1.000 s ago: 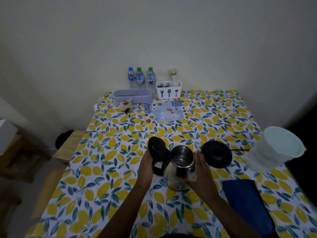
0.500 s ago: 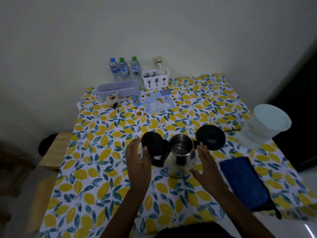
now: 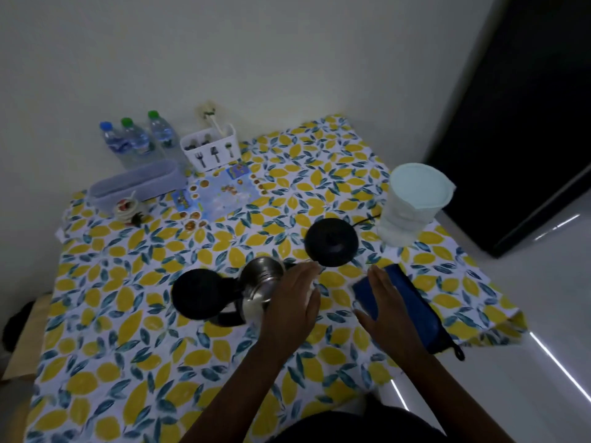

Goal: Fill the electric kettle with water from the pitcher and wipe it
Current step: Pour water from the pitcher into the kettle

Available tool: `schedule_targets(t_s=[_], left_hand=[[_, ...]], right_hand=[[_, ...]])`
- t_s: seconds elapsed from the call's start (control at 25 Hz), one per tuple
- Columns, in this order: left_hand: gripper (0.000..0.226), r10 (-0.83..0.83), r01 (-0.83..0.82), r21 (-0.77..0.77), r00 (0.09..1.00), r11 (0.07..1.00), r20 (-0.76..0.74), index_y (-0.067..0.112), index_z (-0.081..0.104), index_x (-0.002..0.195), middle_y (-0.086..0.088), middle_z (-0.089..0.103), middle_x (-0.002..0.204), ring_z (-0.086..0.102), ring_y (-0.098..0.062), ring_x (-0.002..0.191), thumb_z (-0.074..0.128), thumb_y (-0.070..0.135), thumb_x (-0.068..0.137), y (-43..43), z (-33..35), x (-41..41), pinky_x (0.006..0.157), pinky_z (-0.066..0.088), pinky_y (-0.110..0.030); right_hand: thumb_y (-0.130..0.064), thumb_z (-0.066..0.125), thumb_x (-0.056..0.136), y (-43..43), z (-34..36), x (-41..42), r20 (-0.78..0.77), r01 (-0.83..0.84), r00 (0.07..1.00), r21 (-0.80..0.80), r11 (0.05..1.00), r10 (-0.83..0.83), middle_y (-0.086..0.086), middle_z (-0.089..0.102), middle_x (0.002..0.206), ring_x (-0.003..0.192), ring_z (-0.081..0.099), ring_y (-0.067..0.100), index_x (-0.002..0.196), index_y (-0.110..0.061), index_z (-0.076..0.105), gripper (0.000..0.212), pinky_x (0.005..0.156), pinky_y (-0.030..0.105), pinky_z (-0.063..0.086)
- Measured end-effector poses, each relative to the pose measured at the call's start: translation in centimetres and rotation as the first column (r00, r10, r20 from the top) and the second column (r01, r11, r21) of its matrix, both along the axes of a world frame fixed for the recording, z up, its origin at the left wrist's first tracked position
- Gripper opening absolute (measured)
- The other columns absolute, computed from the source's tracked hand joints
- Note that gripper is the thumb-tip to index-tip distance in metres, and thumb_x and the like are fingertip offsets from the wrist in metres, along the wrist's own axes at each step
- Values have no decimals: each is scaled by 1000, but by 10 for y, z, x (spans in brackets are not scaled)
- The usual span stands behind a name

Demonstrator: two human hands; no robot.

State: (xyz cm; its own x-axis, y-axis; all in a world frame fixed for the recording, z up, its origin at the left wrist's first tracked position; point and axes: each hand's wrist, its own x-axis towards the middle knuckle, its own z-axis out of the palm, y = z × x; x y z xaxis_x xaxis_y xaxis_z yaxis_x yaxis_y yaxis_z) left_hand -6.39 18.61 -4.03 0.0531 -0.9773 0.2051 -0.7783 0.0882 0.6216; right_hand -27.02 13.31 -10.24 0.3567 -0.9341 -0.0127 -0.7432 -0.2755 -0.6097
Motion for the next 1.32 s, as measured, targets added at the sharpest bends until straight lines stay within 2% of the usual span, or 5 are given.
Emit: schedule_targets(t_s=[0.32, 0.64, 0.8, 1.0, 1.32], left_hand=[[42, -120, 120, 63, 993, 991, -7, 23, 42, 141, 5, 42, 148, 26, 2, 134, 47, 29, 100, -108, -14, -108, 114, 26, -25], [44, -142, 141, 13, 988, 990, 60, 16, 44, 139, -2, 41, 149, 29, -11, 140, 50, 29, 98, -213, 4, -164, 116, 33, -37], [62, -214, 190, 127, 954, 973, 211, 13, 40, 141, -8, 34, 155, 18, -29, 148, 54, 47, 92, -274, 15, -184, 119, 20, -55], [111, -190, 21, 360, 876, 933, 443, 19, 8, 151, -8, -3, 164, -11, -46, 145, 41, 87, 70, -321, 2, -204, 115, -2, -64], [105, -133, -10, 258, 837, 966, 530, 19, 9, 149, -9, -1, 163, -5, -51, 143, 34, 85, 71, -326, -20, -207, 111, 2, -70]], right_hand=[[-29, 66, 88, -95, -3, -117, 166, 251, 953, 31, 967, -253, 6, 25, 157, 145, 18, 17, 147, -12, 28, 73, 115, 35, 21], [-26, 55, 94, -222, 19, -170, 391, 430, 813, 94, 898, -430, 11, 57, 131, 120, 53, 24, 128, -8, 53, 39, 102, 33, 40], [-27, 48, 98, -294, 29, -157, 467, 387, 759, 239, 891, -455, 7, 60, 123, 112, 55, 20, 123, -8, 56, 32, 88, 23, 37], [-19, 40, 99, -334, 15, -143, 358, 160, 895, 302, 940, -267, 2, 63, 104, 86, 57, 8, 100, -16, 65, 26, 73, 17, 41], [-22, 50, 93, -348, -4, -144, 574, 54, 759, 416, 908, -308, -6, 68, 78, 63, 61, 2, 87, -19, 70, 21, 52, 16, 46]])
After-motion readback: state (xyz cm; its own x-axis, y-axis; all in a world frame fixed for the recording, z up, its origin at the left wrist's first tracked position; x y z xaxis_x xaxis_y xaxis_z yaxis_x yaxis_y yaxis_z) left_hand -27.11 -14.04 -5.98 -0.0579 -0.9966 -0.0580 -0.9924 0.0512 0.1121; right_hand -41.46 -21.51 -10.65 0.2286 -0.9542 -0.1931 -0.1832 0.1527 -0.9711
